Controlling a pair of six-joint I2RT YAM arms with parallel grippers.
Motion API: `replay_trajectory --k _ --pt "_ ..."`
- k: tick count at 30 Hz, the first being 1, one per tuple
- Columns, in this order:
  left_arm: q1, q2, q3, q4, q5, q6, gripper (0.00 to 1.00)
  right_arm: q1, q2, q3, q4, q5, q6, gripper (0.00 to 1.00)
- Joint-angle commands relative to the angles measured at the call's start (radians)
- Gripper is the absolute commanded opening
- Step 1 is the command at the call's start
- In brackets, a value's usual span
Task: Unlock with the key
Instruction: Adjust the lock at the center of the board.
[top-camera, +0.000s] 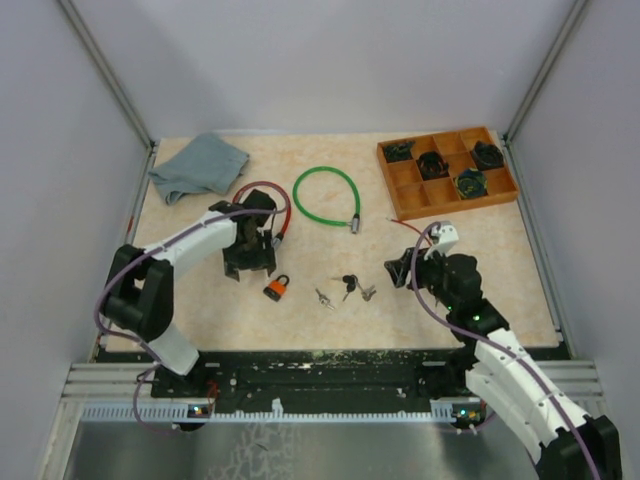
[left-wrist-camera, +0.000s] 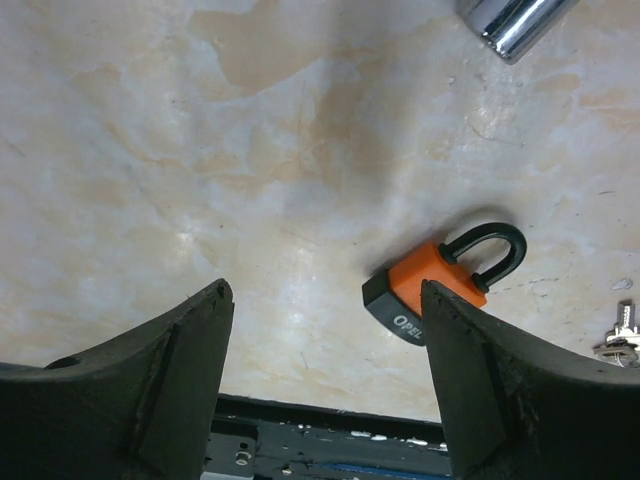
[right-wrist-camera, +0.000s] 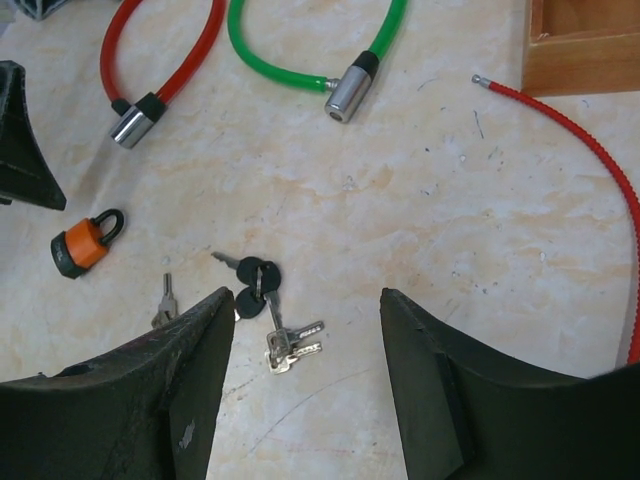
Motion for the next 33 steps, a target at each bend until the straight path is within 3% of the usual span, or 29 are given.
replay_trajectory --k 1,8,16,23,33 --pt "-0.024 0.075 0.034 0.048 0.054 0.047 0.81 0.012 0.029 0.002 0.058 -0.048 -0.004 0.60" --pt "-0.150 0.099 0.068 0.035 0.015 0.136 0.85 0.056 0.079 0.017 0.071 -0.076 -0.014 0.60" --pt "-0.179 0.175 0.098 0.009 -0.001 0.264 0.88 0.129 0.136 0.042 0.051 -0.037 -0.048 0.60" --pt "-0.204 0.176 0.101 0.013 0.086 0.369 0.90 0.154 0.133 0.028 0.059 -0.025 -0.054 0.60" --pt "-0.229 0.175 0.085 0.023 0.175 0.354 0.90 0.160 0.135 0.030 0.058 -0.027 -0.056 0.60"
